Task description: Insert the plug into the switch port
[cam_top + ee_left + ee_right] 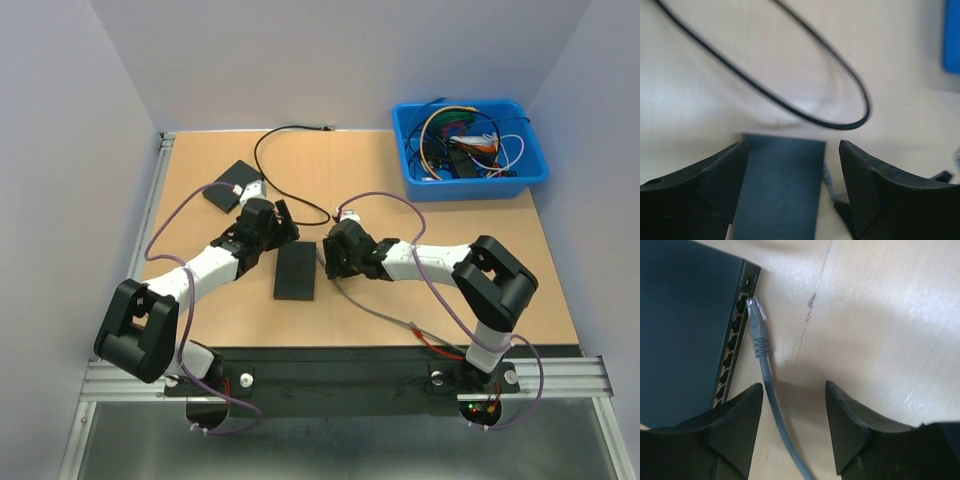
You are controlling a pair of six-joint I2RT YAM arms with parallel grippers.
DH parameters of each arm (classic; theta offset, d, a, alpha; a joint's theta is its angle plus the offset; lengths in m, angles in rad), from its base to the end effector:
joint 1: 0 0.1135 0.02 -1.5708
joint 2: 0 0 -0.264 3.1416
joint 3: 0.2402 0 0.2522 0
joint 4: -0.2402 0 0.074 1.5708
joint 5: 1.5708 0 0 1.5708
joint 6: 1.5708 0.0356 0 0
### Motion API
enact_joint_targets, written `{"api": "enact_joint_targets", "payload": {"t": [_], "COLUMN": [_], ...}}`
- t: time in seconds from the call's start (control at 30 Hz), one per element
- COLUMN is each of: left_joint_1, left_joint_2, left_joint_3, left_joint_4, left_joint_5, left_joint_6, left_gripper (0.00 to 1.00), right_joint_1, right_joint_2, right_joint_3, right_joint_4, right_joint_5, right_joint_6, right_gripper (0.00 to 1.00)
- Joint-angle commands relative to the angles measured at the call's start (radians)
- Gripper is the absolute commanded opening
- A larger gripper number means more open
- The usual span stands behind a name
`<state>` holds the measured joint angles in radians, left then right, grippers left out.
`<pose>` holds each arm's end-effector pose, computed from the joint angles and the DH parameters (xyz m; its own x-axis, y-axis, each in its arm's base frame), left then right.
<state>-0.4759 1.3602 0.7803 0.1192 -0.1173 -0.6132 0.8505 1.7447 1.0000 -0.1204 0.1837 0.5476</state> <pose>0.2691 -0.1340 0.2390 -0.5314 -0.3691 -0.7625 0.0685 0.8784 -0.4729 0.2405 0.2641 0.1686 -0.7727 -0.1044 -0.6261 -0.3028 0.9276 0.2190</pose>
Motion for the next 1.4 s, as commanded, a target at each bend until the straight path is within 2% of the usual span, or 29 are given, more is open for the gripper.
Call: {"api": "enact_joint_targets", "payload": {"t": [0.0,0.07,0.2,0.23,0.3,0.6,0.7,0.8,0.97,1.17,1.27,1.37], "left_joint_1": [0.002,0.005,0.005,0.003,0.003,-0.001,-0.033,-0.066,-0.086,-0.086,-0.089,-0.105], "left_joint_2": [0.036,0.056,0.085,0.092,0.099,0.189,0.224,0.234,0.165,0.018,-0.081,-0.171], "left_joint_3": [-0.088,-0.102,-0.125,-0.127,-0.134,-0.121,-0.115,-0.098,-0.070,0.011,-0.018,-0.097], "left_joint_4": [-0.043,-0.030,0.019,0.036,0.077,0.264,0.336,0.349,0.310,0.157,0.192,0.295], "left_joint_5": [-0.059,-0.050,-0.027,-0.016,0.007,0.200,0.267,0.269,0.203,0.125,0.198,0.316], "left_joint_6": [0.006,0.007,0.006,0.006,0.006,0.039,0.044,0.058,0.085,0.125,0.109,0.073], "left_gripper": [0.84,0.84,0.84,0.84,0.84,0.84,0.84,0.84,0.84,0.83,0.79,0.77], "right_joint_1": [-0.002,-0.002,-0.002,-0.002,-0.002,-0.002,-0.002,-0.002,-0.001,-0.002,0.002,0.010], "right_joint_2": [0.056,0.084,0.104,0.104,0.095,0.030,-0.002,-0.037,-0.155,-0.396,-0.514,-0.617], "right_joint_3": [0.055,0.057,0.046,0.032,0.014,-0.126,-0.165,-0.201,-0.270,-0.323,-0.333,-0.339], "right_joint_4": [0.027,0.036,0.053,0.054,0.056,0.061,0.061,0.062,0.057,-0.010,-0.007,0.018], "right_joint_5": [0.014,0.004,-0.007,-0.006,0.010,0.062,0.068,0.095,0.111,0.145,0.083,0.002], "right_joint_6": [-0.012,-0.014,-0.018,-0.020,-0.020,0.017,0.035,0.057,0.063,0.071,0.037,0.000], "right_gripper": [0.56,0.54,0.41,0.35,0.32,0.27,0.19,0.12,0.01,0.00,0.00,0.00]}}
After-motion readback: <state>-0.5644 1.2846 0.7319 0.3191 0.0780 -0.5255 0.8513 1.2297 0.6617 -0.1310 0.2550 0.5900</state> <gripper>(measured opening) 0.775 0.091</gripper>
